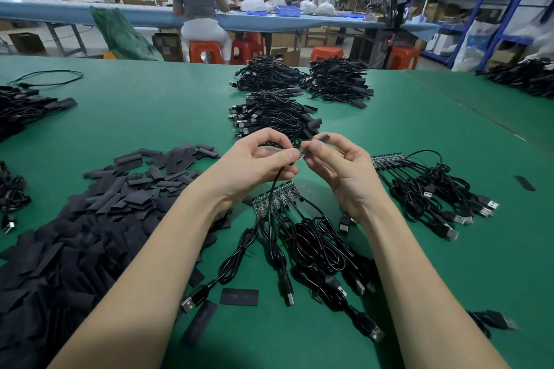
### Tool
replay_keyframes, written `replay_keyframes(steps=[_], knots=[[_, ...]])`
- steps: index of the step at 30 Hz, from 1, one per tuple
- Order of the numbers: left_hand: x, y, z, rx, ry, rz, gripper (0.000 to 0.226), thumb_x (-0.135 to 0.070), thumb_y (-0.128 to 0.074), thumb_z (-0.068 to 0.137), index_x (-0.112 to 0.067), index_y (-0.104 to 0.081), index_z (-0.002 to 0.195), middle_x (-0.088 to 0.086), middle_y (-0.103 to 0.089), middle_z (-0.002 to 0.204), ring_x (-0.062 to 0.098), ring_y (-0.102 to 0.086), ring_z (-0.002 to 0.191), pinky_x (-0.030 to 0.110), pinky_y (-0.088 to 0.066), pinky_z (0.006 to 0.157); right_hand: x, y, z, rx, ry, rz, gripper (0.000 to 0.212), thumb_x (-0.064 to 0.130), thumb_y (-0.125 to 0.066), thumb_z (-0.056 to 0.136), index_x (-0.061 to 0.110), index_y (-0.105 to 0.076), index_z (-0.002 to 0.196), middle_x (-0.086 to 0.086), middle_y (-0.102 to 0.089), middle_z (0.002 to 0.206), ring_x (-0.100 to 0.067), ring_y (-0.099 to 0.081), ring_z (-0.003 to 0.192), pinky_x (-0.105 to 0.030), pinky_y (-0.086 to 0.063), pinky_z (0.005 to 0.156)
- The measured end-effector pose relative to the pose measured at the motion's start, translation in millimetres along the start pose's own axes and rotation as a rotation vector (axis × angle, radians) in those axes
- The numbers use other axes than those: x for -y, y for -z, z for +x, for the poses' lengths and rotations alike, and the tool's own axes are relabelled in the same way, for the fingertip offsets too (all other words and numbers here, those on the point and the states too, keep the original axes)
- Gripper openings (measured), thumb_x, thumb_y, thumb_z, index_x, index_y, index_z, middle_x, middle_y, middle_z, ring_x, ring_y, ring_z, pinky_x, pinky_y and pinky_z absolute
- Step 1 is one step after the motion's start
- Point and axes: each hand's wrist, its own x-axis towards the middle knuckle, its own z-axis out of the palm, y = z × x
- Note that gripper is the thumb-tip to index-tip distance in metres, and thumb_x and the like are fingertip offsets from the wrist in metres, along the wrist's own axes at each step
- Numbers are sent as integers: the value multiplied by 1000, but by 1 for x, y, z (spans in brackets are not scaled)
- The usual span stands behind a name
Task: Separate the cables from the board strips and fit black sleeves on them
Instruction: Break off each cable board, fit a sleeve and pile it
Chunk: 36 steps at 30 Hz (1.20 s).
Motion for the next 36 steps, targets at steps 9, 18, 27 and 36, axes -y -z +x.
replay_keyframes(steps=[9,18,27,36], knots=[[2,0,0,-41,-169,316,10,-4,-80,82,-9,-74,88,10,-77,80,19,-74,73,23,-58,73,-5,7,4,-115,-15,5,23,15,-82,73,6,-73,92,-11,-77,89,-13,-72,79,-19,-57,75],[4,-2,0,-55,-253,361,9,-2,-79,83,-4,-75,91,8,-77,77,16,-73,71,19,-55,71,-9,3,6,-63,-38,4,18,20,-85,69,12,-79,84,-12,-77,91,-14,-72,79,-19,-57,75],[5,-6,2,-82,-316,354,11,-3,-79,84,-5,-76,94,7,-77,82,23,-75,78,28,-59,80,-12,2,6,-77,-42,61,19,16,-80,75,7,-76,91,-10,-76,88,-14,-72,75,-19,-58,72],[16,-7,8,-155,-280,282,14,-6,-82,81,-15,-72,86,7,-77,78,23,-76,75,27,-59,75,-18,-5,5,-149,46,15,37,17,-84,73,15,-74,109,-18,-77,91,-20,-72,76,-24,-59,76]])
